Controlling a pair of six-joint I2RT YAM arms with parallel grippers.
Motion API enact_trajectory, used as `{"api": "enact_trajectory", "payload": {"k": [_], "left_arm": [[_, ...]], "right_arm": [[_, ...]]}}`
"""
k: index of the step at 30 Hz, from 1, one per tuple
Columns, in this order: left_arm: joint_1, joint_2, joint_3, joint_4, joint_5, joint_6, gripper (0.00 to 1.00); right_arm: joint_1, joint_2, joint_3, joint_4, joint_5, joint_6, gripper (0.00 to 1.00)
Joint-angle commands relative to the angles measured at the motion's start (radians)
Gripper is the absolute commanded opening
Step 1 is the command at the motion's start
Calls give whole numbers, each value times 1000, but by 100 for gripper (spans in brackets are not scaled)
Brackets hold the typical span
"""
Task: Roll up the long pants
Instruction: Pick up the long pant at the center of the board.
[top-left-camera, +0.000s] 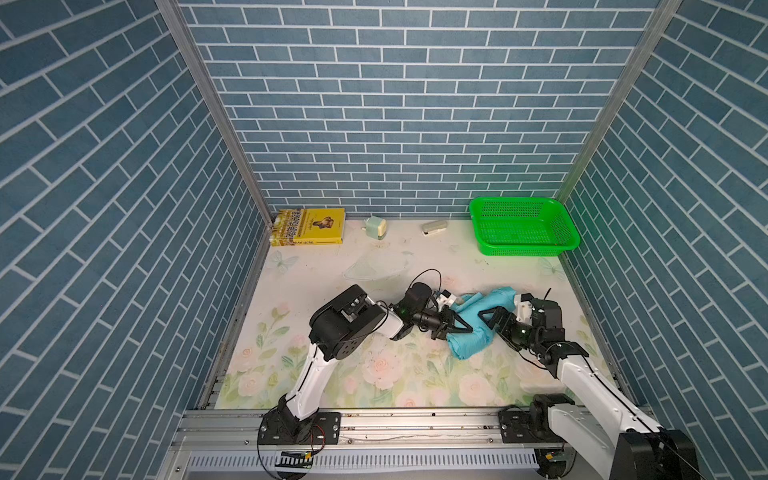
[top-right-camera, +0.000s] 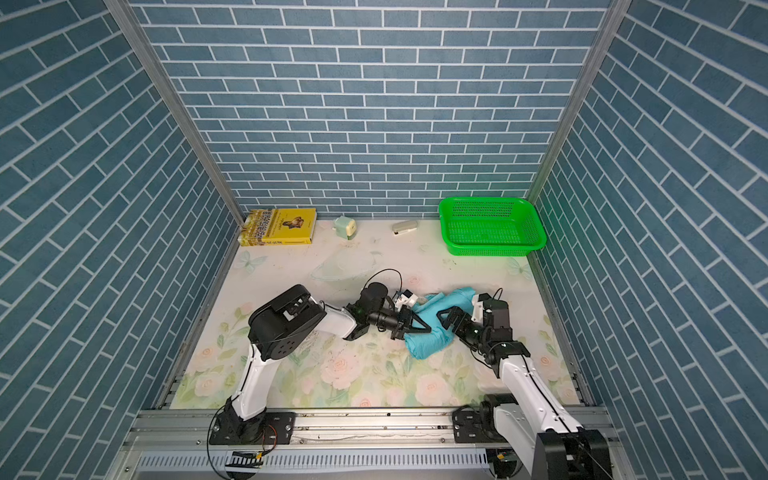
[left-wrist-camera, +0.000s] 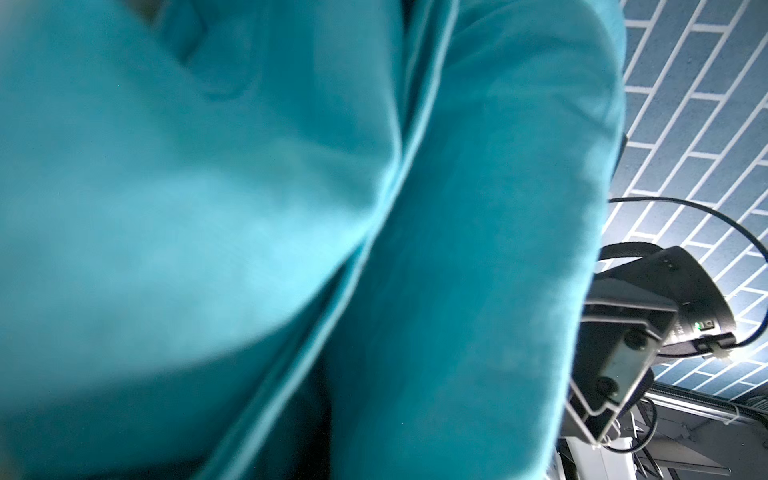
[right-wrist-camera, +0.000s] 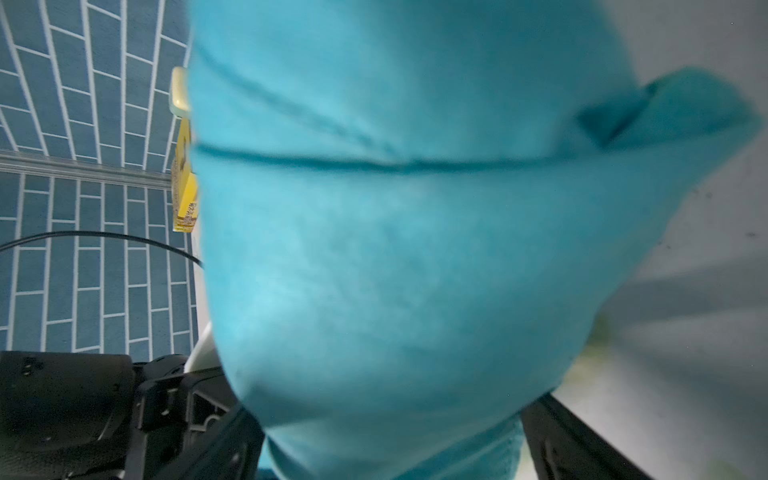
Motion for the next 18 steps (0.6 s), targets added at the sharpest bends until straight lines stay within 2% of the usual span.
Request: {"api": "enact_trajectory", "payload": {"k": [1, 7, 18], "left_arm": [[14, 35, 3, -80, -51, 15, 0], [14, 41, 9, -88, -46, 26, 0], [14, 59, 17, -68, -49, 17, 0]], "right_arm": [[-3, 31, -24, -10, 72, -18, 100], [-3, 133, -108, 290, -30, 57, 100], [6, 321, -128, 479, -95, 69, 100]]}}
